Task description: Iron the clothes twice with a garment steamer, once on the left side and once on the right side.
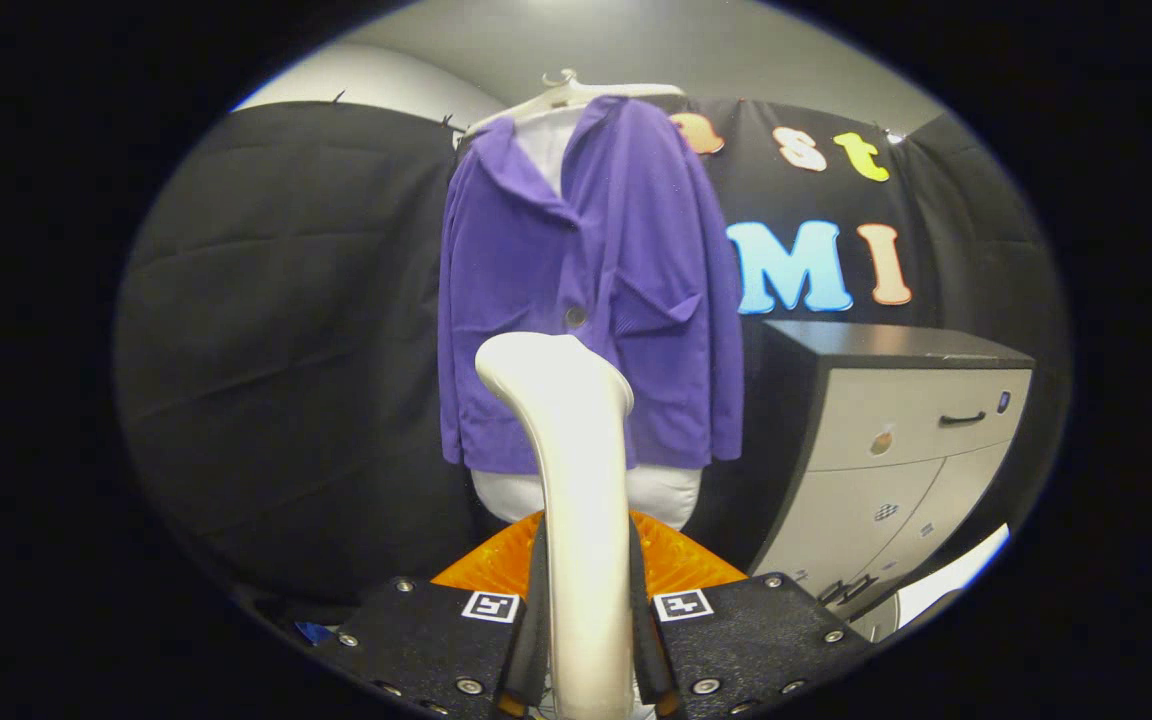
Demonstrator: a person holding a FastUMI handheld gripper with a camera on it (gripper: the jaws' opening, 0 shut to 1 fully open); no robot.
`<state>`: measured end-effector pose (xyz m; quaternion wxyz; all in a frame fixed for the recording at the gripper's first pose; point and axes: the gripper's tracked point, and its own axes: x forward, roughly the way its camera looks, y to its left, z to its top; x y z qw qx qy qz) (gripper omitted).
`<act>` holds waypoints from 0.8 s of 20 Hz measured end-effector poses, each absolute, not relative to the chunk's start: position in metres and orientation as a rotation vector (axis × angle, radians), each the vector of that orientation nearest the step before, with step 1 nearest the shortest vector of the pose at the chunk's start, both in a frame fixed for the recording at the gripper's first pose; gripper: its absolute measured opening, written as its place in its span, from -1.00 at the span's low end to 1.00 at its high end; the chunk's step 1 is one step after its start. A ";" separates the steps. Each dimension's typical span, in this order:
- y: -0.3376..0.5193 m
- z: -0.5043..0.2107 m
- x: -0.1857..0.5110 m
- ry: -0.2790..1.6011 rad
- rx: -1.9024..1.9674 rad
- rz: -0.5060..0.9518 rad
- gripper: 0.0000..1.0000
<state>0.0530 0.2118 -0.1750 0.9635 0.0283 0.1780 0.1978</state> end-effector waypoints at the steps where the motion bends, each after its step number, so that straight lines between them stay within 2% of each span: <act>1: 0.192 -0.159 0.050 0.332 0.063 0.386 -0.31; 9: 0.040 -0.042 0.012 0.083 0.141 0.243 -0.31; 16: -0.047 -0.038 -0.010 0.086 0.182 0.154 -0.32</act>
